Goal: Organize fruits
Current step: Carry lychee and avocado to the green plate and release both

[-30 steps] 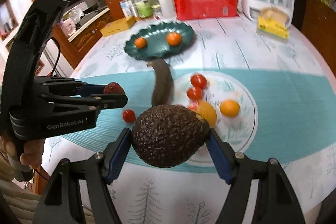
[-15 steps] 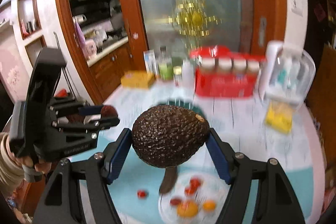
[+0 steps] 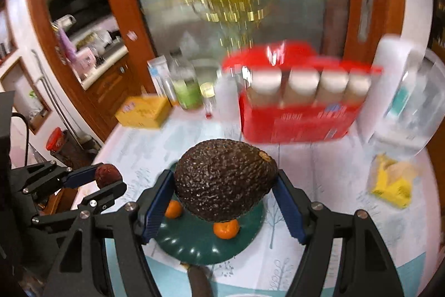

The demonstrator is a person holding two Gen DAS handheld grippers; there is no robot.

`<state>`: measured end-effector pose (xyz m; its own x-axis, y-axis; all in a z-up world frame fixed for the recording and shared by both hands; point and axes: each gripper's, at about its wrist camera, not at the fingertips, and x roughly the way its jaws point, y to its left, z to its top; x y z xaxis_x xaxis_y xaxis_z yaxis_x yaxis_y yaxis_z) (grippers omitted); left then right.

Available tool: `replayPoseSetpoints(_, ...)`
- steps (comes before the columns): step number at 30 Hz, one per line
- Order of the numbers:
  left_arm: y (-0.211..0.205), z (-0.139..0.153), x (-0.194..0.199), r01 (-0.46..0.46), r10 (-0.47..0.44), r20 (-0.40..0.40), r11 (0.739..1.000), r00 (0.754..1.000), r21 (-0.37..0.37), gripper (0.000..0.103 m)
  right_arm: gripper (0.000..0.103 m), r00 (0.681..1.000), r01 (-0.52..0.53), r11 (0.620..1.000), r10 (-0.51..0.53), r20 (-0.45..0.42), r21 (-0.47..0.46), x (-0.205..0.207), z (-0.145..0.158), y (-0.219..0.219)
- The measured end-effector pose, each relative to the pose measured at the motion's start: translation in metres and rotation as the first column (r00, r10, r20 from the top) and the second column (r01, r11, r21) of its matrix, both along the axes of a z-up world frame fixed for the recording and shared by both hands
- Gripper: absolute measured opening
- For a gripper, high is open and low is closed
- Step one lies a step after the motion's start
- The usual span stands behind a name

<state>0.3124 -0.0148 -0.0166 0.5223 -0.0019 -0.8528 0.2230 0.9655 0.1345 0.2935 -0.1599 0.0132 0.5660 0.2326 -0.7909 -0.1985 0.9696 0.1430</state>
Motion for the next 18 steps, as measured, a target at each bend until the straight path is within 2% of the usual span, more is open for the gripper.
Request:
replayPoseSetpoints(5,0.007,-0.071,0.041,-0.077,0.073,-0.105,0.996,0.992,-0.036,0.030,0.072,0.994,-0.016,1.000,0.018,-0.109,0.019,0.028,-0.076,0.005)
replayPoseSetpoints(9,0.009,-0.108,0.053,-0.096,0.085,-0.148,0.993,0.985,-0.067,0.030,0.072,0.983,-0.043,0.999,0.048,-0.176,0.031,0.043,-0.125,0.013)
replayPoseSetpoints(13,0.014,-0.134,0.060,-0.110,0.095,-0.176,0.991,0.980,-0.079,0.030,0.073,0.977,-0.063,0.997,0.071,-0.203,0.042,0.048,-0.151,0.018)
replayPoseSetpoints(15,0.017,-0.143,0.062,-0.117,0.096,-0.187,0.988,0.978,-0.104,0.030,0.073,0.982,-0.075,0.996,0.081,-0.168,0.043,0.047,-0.152,0.019)
replayPoseSetpoints(18,0.018,-0.152,0.063,-0.113,0.094,-0.191,0.989,0.977,-0.092,0.031,0.074,0.985,-0.114,0.993,0.114,-0.132,0.003,0.043,-0.152,0.025)
